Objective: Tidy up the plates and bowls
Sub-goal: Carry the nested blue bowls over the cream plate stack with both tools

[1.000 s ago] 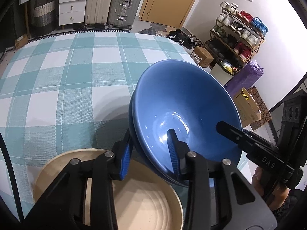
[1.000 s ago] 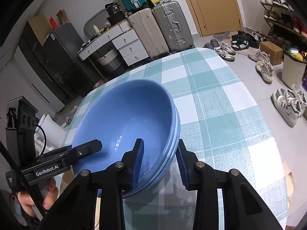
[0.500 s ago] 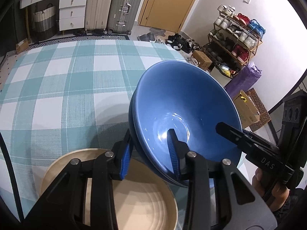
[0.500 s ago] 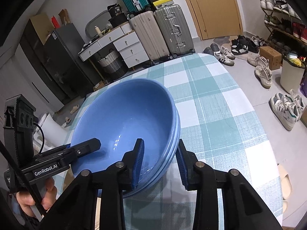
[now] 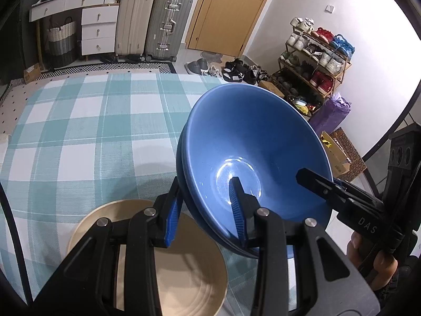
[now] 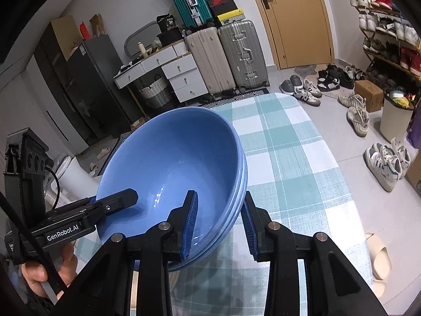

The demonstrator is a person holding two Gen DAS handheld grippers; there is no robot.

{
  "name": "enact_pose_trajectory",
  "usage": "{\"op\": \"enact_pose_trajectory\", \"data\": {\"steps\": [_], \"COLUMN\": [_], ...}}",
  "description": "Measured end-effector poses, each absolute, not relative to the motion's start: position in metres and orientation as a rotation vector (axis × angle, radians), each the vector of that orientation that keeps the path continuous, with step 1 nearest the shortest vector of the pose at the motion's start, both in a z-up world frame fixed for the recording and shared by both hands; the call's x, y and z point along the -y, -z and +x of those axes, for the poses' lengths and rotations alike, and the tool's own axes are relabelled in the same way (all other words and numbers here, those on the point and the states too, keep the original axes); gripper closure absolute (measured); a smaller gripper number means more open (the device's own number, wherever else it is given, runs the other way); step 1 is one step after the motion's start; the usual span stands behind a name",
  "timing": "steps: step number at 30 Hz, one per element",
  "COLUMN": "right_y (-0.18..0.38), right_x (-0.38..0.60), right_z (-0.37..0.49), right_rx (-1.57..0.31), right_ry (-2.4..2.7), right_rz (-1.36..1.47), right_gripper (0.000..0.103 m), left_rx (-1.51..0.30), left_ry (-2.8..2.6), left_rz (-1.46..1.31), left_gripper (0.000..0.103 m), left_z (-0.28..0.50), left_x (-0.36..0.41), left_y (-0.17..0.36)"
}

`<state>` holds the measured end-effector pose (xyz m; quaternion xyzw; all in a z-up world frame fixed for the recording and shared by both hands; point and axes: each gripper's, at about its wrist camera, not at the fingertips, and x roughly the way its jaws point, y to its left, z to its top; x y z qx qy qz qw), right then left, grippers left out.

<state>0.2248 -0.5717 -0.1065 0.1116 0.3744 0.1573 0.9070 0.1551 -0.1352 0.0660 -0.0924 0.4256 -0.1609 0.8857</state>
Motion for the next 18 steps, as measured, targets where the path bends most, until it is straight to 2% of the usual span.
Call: {"op": "enact_pose_trajectory", "data": {"steps": [18], "right_y": [0.085], "right_x": [0.509], "right_z": [0.189], "right_rx": [-0.748], "right_ry": [-0.433], "right_rz": [0.186], "right_gripper": [0.069], "left_rx": [-0.827], "left_ry": [0.230], "left_rz": [-0.205], "left_gripper": [0.071], "left_z": [0.078], "left_x": [0.072], "left_y": [-0.103]}}
